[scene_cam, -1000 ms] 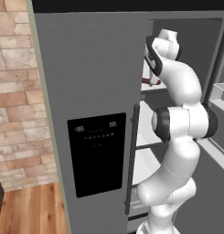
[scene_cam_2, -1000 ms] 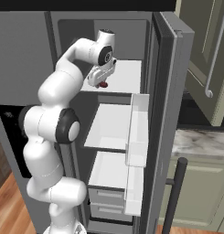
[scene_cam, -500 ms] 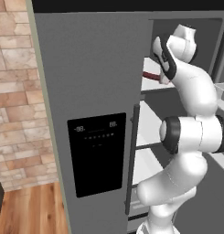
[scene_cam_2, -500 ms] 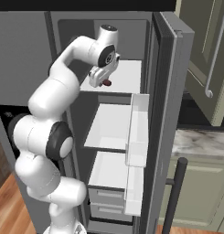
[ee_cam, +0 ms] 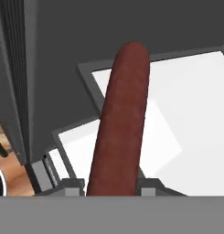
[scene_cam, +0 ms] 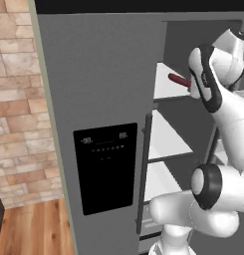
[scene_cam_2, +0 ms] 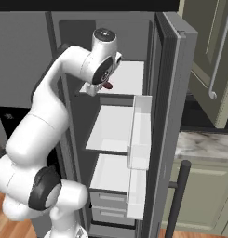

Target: Move the hot dog bun to the plate on the dining table and place the condiment next to that plate. Then navigate to the fridge and take the sausage and place it on the plate as well.

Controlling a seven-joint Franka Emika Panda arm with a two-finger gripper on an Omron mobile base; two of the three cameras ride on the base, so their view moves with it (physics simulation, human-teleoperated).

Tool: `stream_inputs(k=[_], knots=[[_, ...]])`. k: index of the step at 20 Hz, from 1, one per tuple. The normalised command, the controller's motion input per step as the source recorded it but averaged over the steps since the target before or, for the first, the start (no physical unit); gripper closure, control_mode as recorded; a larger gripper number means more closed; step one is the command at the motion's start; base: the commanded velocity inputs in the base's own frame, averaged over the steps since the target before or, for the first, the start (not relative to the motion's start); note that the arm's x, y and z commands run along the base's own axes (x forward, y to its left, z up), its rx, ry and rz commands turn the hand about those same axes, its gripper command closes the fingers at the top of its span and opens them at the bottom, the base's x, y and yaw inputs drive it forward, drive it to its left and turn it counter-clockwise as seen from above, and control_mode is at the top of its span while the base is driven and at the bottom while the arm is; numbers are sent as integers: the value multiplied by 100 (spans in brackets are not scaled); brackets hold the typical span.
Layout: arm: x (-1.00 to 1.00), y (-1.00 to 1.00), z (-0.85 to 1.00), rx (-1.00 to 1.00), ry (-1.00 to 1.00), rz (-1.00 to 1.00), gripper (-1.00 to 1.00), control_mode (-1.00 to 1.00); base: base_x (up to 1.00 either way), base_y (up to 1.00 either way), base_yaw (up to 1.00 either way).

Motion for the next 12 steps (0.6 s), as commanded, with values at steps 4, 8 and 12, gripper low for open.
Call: stream_inputs(k=[4,8,12], knots=[[-98,0,3,0,-47,0,100,-100,0,0,0],[-88,10,2,-4,-41,0,100,-100,0,0,0],[-75,21,0,-4,-20,0,100,-100,0,0,0]])
